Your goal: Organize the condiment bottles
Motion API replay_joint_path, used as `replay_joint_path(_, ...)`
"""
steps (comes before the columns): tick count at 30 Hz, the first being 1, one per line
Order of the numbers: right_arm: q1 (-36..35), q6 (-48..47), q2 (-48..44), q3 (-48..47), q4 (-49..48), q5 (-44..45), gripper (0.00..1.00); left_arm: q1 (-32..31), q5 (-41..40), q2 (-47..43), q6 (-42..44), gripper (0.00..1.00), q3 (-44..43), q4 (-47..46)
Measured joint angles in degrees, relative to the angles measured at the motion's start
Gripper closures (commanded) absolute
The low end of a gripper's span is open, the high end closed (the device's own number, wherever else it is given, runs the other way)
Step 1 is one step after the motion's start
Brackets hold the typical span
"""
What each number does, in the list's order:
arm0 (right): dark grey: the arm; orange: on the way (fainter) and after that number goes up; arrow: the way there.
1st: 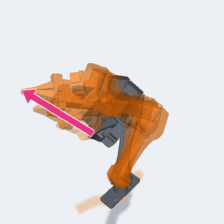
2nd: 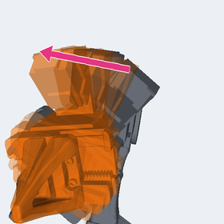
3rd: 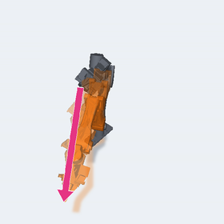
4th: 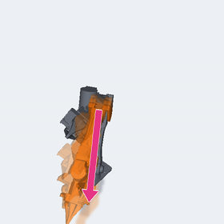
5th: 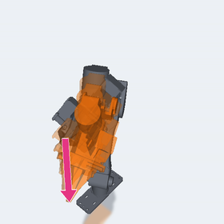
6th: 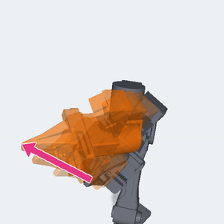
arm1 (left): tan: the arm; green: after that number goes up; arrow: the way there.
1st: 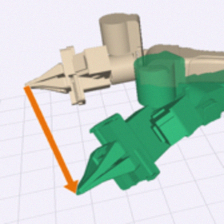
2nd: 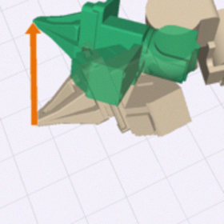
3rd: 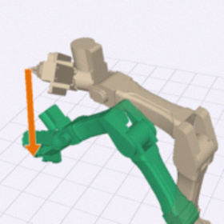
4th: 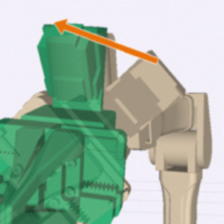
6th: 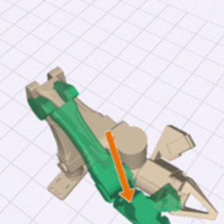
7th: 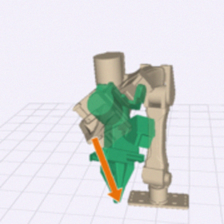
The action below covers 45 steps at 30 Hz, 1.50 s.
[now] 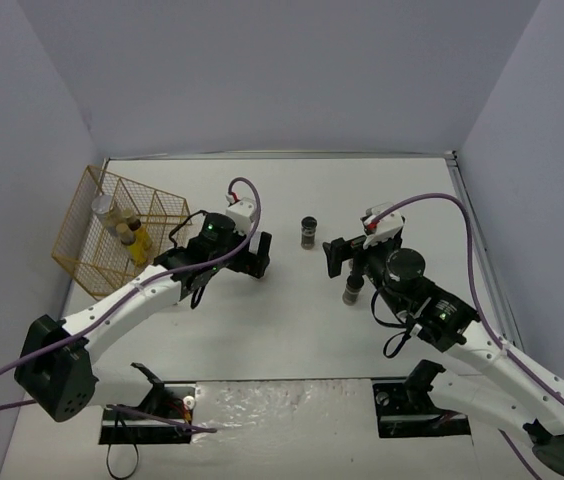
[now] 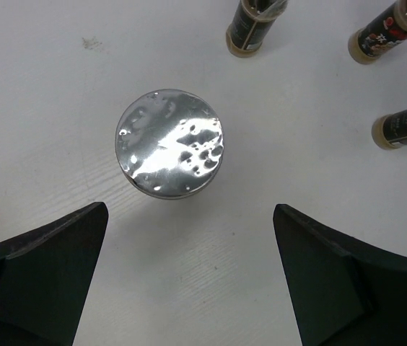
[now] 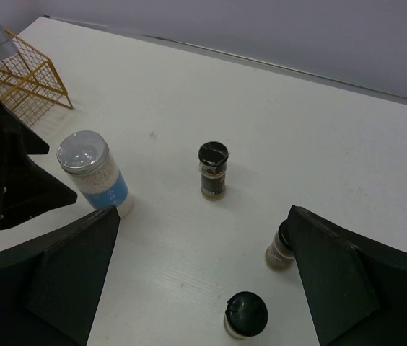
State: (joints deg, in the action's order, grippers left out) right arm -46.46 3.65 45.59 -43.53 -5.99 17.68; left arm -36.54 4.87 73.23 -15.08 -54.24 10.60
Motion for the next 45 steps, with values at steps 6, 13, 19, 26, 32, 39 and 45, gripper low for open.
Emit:
replay_joint_path(6, 0.0, 1.3, -0.4, 0.7, 1.5, 0.3, 0.00, -1.3, -5.2, 5.5, -0.2, 0.03, 0.0, -3.8)
replay_joint_path(13, 0.0, 2.2, -0.5, 1.8, 2.5, 0.5, 0.00, -1.3, -9.0, 7.7, -0.5, 0.06, 0.0, -7.2)
replay_joint_path(19, 0.0, 2.3, -0.5, 1.9, 2.7, 0.6, 0.00, -1.3, -9.7, 8.4, -1.4, 0.15, 0.0, -9.9)
replay_joint_path(26, 0.0, 2.3, -0.5, 1.9, 2.8, 0.9, 0.00, -1.3, -9.3, 9.7, -3.2, 0.36, -0.1, -10.1)
replay_joint_path(32, 0.0, 2.3, -0.5, 2.1, 2.8, 1.0, 0.00, -1.4, -9.6, 9.0, -4.4, 0.73, -0.1, -8.6)
replay_joint_path(39, 0.3, 2.3, -0.5, 2.6, 2.8, 1.0, 0.00, -1.4, -13.7, 4.7, -5.4, 0.83, -5.8, 4.7)
replay_joint_path(45, 0.3, 2.3, -1.0, 2.6, 2.8, 1.0, 0.00, -1.5, -23.5, -2.4, -7.2, 0.94, -20.7, 16.8)
